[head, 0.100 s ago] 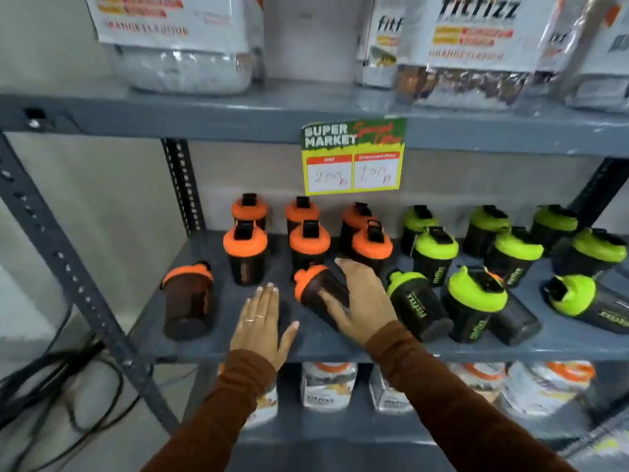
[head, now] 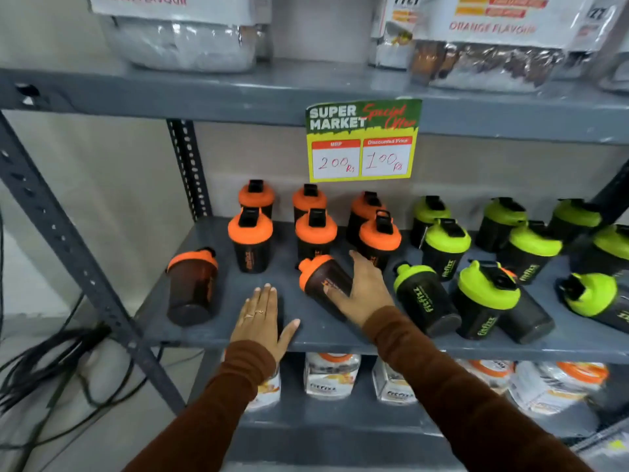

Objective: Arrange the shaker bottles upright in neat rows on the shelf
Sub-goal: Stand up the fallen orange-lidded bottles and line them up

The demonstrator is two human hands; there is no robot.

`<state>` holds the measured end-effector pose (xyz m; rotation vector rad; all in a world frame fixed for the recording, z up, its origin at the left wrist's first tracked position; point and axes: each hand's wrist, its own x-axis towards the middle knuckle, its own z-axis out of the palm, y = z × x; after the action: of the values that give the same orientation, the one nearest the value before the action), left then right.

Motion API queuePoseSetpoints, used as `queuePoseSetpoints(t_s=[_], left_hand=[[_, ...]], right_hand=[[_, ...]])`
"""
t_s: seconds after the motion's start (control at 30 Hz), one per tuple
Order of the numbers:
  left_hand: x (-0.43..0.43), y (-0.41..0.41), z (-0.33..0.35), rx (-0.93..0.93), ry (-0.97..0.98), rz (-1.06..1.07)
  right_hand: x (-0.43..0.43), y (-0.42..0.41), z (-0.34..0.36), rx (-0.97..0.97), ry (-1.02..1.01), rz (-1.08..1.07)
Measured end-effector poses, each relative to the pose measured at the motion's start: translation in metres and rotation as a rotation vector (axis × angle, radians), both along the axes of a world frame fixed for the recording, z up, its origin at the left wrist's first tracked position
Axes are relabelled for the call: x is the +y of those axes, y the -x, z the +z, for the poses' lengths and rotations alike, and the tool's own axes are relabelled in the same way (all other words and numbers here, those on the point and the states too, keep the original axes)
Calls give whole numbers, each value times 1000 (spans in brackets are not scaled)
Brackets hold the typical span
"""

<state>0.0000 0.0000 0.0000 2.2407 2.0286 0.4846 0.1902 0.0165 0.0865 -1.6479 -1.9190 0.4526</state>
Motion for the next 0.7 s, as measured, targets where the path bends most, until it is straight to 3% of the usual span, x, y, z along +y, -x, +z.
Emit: queuePoseSetpoints(t_s=[0.1,0.2,0.33,0.47,0.53,0.7], left_hand=[[1,4,-12,76,82,61],[4,8,-15,163,144,13],[6,11,-15,220,176,-27],[8,9,-15,276,144,-10],[8,8,-15,287,145,-9],[7,10,-16,296,124,-1]], right_hand=[[27,3,-7,-30,273,-38],[42,10,-12,-73,396,-24],[47,11,-23,-129,362,-48],[36,11,-33,-97,185,-16],[34,12,-41,-9,95,-4],[27,16,-58,505,82,-66]])
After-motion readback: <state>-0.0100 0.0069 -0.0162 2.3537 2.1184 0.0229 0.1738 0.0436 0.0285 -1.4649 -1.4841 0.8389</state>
